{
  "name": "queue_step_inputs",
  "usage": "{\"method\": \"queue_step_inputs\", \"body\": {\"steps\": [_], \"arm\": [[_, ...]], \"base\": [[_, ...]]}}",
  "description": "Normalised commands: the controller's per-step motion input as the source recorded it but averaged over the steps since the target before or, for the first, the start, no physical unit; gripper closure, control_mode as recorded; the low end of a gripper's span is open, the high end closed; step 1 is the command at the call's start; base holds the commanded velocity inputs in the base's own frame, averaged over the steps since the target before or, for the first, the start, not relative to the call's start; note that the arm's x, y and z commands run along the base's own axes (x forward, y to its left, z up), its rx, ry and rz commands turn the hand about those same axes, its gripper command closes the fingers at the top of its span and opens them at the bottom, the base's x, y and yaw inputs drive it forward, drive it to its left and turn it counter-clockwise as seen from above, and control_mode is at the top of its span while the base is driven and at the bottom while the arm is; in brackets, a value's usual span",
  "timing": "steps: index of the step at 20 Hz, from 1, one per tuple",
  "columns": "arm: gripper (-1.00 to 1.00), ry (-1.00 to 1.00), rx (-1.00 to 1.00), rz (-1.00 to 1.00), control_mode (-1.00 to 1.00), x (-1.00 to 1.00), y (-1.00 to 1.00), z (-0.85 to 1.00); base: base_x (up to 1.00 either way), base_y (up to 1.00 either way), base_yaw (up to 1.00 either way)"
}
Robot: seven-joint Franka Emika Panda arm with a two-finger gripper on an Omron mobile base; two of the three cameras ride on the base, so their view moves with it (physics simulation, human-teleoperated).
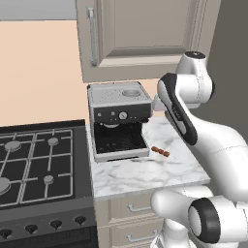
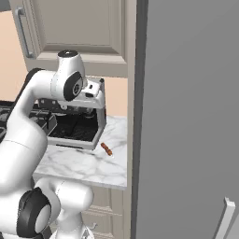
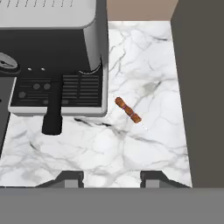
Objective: Store the kebab skewer in the freezer for long-term storage. Close the freezer door after placing the cooked food.
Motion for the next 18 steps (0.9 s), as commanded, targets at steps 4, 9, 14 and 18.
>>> {"method": "queue_step_inputs", "body": {"steps": [4,9,14,18], "arm": [[-1.0,0.0,0.0,0.0,-1.0,-0.08,0.0,0.0],[-1.0,0.0,-0.05,0.0,-1.0,-0.02,-0.08,-0.42],[-1.0,0.01,-0.11,0.05,-1.0,0.0,-0.14,-0.53],[-1.0,0.07,-0.09,0.1,-1.0,0.0,-0.2,-0.46]], "base": [[0.0,0.0,0.0],[0.0,0.0,0.0],[0.0,0.0,0.0],[0.0,0.0,0.0]]}}
